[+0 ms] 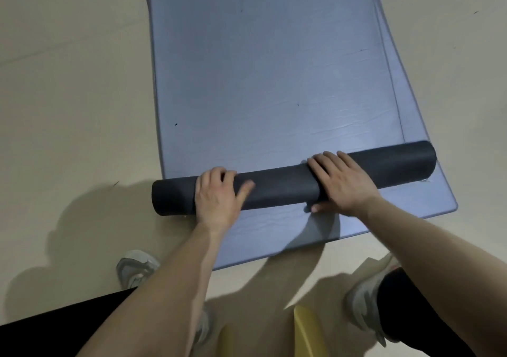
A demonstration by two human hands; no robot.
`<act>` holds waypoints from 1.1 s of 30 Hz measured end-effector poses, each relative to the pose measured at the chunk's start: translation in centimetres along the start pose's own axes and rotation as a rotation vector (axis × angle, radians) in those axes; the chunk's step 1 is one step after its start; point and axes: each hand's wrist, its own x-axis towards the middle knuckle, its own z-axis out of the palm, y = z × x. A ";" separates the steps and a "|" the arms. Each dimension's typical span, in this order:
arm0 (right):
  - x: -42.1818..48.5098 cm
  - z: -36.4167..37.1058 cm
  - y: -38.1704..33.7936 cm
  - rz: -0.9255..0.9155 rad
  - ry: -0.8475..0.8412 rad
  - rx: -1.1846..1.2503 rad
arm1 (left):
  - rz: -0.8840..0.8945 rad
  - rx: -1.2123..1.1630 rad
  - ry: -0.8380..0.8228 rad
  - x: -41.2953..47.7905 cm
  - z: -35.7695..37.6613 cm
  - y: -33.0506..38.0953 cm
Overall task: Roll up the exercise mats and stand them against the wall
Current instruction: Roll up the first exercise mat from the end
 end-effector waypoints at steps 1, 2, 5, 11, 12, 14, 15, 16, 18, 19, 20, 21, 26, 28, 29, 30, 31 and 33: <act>1.2 -0.4 0.4 -0.001 -0.038 0.020 | 0.066 0.048 -0.086 -0.5 -0.1 -0.4; 2.1 -0.5 0.5 0.000 -0.051 0.016 | 0.132 0.122 -0.191 -0.7 -0.2 -0.9; 1.2 0.3 -0.4 0.107 0.015 -0.037 | 0.200 0.155 -0.329 0.0 -0.4 -1.9; -0.3 -1.3 -0.9 0.136 0.028 -0.022 | 0.094 -0.108 -0.454 1.6 -3.4 -1.9; 0.0 -2.5 -0.5 0.124 -0.070 0.010 | 0.081 -0.131 -0.491 2.0 -4.3 -1.9; 0.2 -4.8 0.2 0.089 -0.280 0.126 | 0.048 -0.153 -0.617 2.4 -5.7 -2.1; 0.4 -5.6 0.2 0.078 -0.363 0.209 | 0.003 -0.169 -0.698 2.4 -6.1 -2.4; 0.5 -6.1 0.1 0.084 -0.433 0.270 | -0.046 -0.195 -0.769 2.4 -6.2 -2.8; -0.1 -5.7 -0.3 0.128 -0.417 0.287 | -0.098 -0.279 -0.847 2.6 -6.3 -3.4; -0.7 -4.7 -0.7 0.151 -0.299 0.242 | -0.118 -0.319 -0.868 3.1 -6.2 -3.6; -1.6 -3.9 -1.2 0.192 -0.146 0.202 | -0.144 -0.361 -0.890 3.8 -6.1 -3.8; -2.6 -2.9 -1.9 0.227 -0.011 0.182 | -0.175 -0.411 -0.918 4.7 -6.2 -4.0; -0.7 -2.6 -1.4 0.269 0.187 0.228 | -0.231 -0.209 -0.450 5.8 -6.7 -2.9; 2.7 -4.5 0.2 0.272 0.128 0.162 | -0.142 -0.060 -0.060 3.7 -5.8 -0.2; 4.2 -5.2 0.6 0.302 0.100 0.144 | -0.091 -0.081 -0.026 2.8 -5.1 1.2; 5.5 -5.4 0.3 0.358 0.095 0.145 | -0.054 -0.106 -0.097 2.1 -4.4 2.2; 6.2 -5.3 -0.4 0.428 0.130 0.177 | -0.018 -0.075 -0.204 1.8 -3.6 2.5; 6.0 -4.0 -1.8 0.485 0.261 0.223 | 0.057 0.050 -0.348 2.5 -2.2 1.5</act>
